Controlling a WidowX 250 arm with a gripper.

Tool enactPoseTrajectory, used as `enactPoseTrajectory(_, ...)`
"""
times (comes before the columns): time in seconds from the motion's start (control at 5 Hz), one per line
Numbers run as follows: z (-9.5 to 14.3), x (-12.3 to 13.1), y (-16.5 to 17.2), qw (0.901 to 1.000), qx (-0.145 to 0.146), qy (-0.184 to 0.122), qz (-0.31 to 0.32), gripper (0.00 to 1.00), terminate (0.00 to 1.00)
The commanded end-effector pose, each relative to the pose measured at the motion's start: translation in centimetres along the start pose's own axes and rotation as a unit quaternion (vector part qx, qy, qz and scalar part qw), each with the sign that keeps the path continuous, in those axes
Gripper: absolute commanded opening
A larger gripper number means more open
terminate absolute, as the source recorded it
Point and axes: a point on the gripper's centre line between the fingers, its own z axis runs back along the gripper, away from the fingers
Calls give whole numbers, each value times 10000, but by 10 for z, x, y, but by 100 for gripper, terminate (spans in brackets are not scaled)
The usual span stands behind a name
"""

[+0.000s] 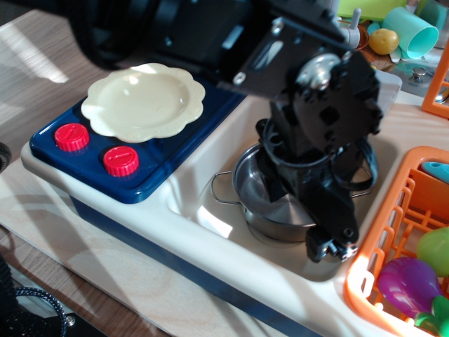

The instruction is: Put pan on stove from sink

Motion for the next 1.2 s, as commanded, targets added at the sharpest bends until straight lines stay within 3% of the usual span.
enactPoseTrajectory(0.0,-11,-2,3,9996,-77,-279,54,100,0)
enactPoseTrajectory(0.4,-32,-9,18,9989,-233,-401,81,100,0)
enactPoseTrajectory(0.6,-38,-7,27,9989,-285,-361,97,0,0)
enactPoseTrajectory(0.8,-35,-2,34,9989,-367,-295,64,0,0)
enactPoseTrajectory(1.0,-11,7,32,9996,-233,-19,141,0,0)
